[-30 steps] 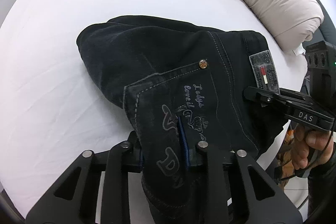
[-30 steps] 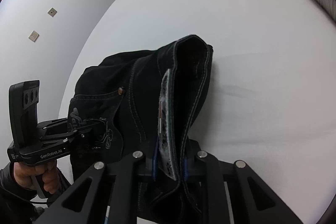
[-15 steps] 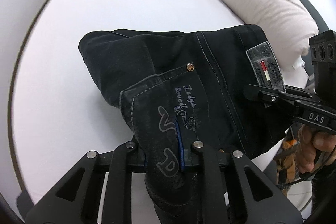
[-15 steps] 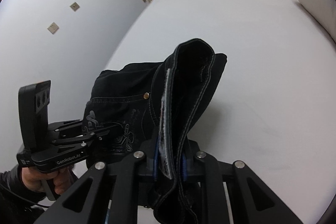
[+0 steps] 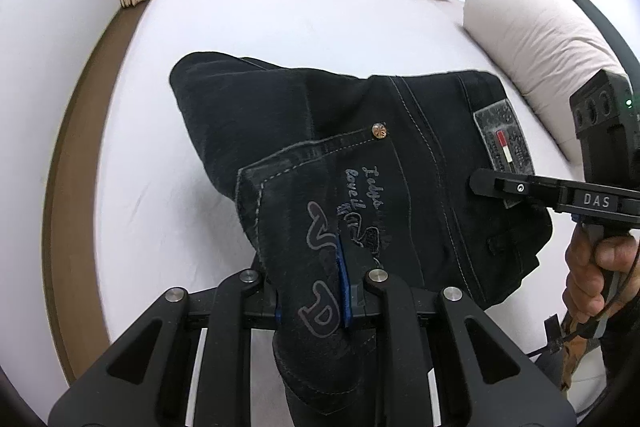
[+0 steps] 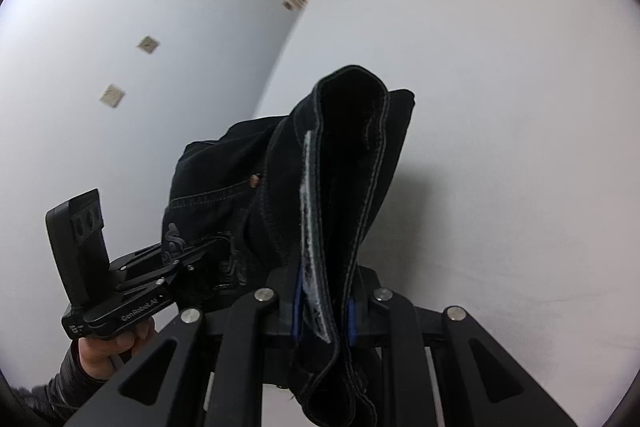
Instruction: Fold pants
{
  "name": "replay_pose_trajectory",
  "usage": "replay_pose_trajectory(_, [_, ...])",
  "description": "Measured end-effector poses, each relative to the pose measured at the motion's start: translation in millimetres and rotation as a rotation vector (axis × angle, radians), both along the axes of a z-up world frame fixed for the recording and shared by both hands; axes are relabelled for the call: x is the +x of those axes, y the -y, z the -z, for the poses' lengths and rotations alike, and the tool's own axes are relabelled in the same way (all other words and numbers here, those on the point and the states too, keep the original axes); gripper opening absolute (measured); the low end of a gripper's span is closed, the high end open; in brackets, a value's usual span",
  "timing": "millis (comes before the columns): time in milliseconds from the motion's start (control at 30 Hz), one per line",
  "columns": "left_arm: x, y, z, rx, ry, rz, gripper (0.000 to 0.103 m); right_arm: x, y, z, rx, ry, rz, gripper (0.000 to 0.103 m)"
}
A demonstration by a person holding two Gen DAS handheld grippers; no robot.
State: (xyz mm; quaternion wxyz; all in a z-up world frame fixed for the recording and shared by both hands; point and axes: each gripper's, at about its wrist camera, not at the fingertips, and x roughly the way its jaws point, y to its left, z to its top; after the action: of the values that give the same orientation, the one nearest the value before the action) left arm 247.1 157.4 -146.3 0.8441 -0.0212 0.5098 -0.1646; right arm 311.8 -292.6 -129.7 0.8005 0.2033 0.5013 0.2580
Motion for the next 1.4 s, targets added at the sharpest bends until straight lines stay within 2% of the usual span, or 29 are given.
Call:
replay_pose_trajectory(67, [13,-3,23,0.001,-0.03,0.002,0.023,9,10,33,0.01,-0.091,0.018,0.02])
replay_pose_trajectory(133, [20,-14,45,-0.015,-0.047,-0.013,0.035,13,19,55,-0.028,-0.136,0.088,0.037])
replay_pose_trajectory(167, [20,-20,52,-0.036,-0.042,-0.026,0.046,13,31,68,0.01,-0.167,0.128,0.037])
replay_pose_trajectory(200, [20,-28,56,-0.062,-0.031,-0.036,0.052,9,43,76,0.101,-0.178,0.148,0.038])
replay_pose_trajectory(233, [18,-32,58,-0.086,-0.025,-0.038,0.052,6,49,79,0.146,-0.18,0.151,0.04])
replay_pose_trajectory(267, [16,-36,58,-0.095,-0.022,-0.037,0.054,1,54,81,0.163,-0.176,0.142,0.04])
replay_pose_trajectory(367, [17,-43,48,-0.06,-0.001,-0.052,0.054,-12,61,70,0.103,-0.151,0.119,0.041])
replay_pose_trajectory(467, [2,-42,18,0.003,0.122,-0.109,0.054,-13,67,48,0.052,-0.101,0.136,0.042])
replay_pose_trajectory(567, [-4,-41,0,0.005,0.191,-0.13,0.056,-7,66,19,0.123,-0.037,0.118,0.042])
replay_pose_trajectory(667, [1,-29,2,0.037,0.2,-0.104,0.064,8,38,1,0.19,0.011,0.048,0.042])
replay_pose_trajectory(733, [6,-8,25,0.07,0.17,-0.098,0.065,18,22,7,0.185,-0.006,0.018,0.042])
replay_pose_trajectory(800, [12,-1,35,0.096,0.139,-0.118,0.066,26,18,28,0.164,-0.067,0.024,0.041])
replay_pose_trajectory(833, [10,-5,46,0.094,0.112,-0.131,0.067,27,22,44,0.157,-0.114,0.039,0.037])
replay_pose_trajectory(867, [9,-7,51,0.075,0.104,-0.136,0.074,29,21,59,0.172,-0.149,0.042,0.036])
replay_pose_trajectory(900, [6,-10,57,0.05,0.092,-0.143,0.08,26,20,66,0.198,-0.151,0.038,0.035])
replay_pose_trajectory(967, [-1,-18,64,-0.007,0.08,-0.154,0.08,14,26,74,0.251,-0.129,0.034,0.035])
replay_pose_trajectory(1133, [-26,-16,61,0.027,0.12,-0.158,0.08,-37,30,80,0.259,-0.079,0.007,0.036])
replay_pose_trajectory(1267, [-56,-19,59,0.011,0.137,-0.179,0.08,-73,50,76,0.3,-0.052,0.06,0.036])
replay_pose_trajectory(1300, [-65,-19,57,0.006,0.146,-0.186,0.08,-83,55,74,0.299,-0.047,0.075,0.038])
replay_pose_trajectory(1333, [-77,-22,51,0.004,0.161,-0.2,0.08,-95,59,70,0.282,-0.034,0.098,0.048])
replay_pose_trajectory(1400, [-102,-28,30,0.017,0.232,-0.235,0.08,-121,66,60,0.239,-0.025,0.134,0.059])
